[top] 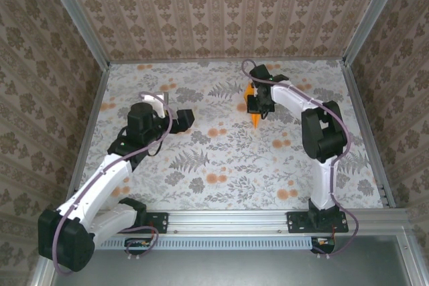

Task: Fold a paper plane with a square sheet of paper (fold left side to right side)
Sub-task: Place the paper plane at the top-center of the table.

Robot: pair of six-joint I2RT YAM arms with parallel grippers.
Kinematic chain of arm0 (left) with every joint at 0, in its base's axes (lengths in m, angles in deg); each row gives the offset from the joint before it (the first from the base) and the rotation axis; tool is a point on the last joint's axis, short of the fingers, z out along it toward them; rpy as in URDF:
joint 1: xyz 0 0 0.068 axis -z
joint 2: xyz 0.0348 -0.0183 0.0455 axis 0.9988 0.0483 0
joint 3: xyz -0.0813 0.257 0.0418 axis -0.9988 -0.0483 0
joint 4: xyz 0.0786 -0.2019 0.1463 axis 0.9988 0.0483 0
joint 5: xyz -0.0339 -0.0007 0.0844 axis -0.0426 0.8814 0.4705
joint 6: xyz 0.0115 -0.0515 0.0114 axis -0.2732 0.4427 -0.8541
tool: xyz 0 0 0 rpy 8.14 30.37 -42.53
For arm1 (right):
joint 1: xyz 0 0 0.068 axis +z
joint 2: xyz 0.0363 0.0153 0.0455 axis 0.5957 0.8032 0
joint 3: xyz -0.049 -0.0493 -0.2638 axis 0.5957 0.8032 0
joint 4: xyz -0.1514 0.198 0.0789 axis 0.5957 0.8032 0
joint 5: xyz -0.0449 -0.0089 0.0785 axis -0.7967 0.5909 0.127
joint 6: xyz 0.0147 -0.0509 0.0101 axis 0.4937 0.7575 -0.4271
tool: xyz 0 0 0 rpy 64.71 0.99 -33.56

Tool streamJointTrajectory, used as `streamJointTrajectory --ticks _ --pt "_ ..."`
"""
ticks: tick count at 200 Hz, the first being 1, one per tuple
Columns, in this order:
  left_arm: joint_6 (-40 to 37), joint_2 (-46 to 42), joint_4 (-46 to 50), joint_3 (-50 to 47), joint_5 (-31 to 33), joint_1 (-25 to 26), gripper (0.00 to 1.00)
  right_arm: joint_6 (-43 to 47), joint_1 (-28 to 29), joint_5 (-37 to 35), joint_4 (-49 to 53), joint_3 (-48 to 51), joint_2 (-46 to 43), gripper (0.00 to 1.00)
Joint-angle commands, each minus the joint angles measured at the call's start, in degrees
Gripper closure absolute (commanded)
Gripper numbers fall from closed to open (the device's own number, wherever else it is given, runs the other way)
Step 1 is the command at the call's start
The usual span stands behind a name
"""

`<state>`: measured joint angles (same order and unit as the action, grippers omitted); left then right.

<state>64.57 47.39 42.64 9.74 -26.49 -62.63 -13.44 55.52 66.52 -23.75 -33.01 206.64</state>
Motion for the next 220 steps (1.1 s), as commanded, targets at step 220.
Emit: streamJointTrajectory --ticks 220 --pt "-6.70 2.54 4.23 4.21 -3.08 -1.94 0.00 2.47 1.41 -5.56 11.21 -7.32 3.54 0.68"
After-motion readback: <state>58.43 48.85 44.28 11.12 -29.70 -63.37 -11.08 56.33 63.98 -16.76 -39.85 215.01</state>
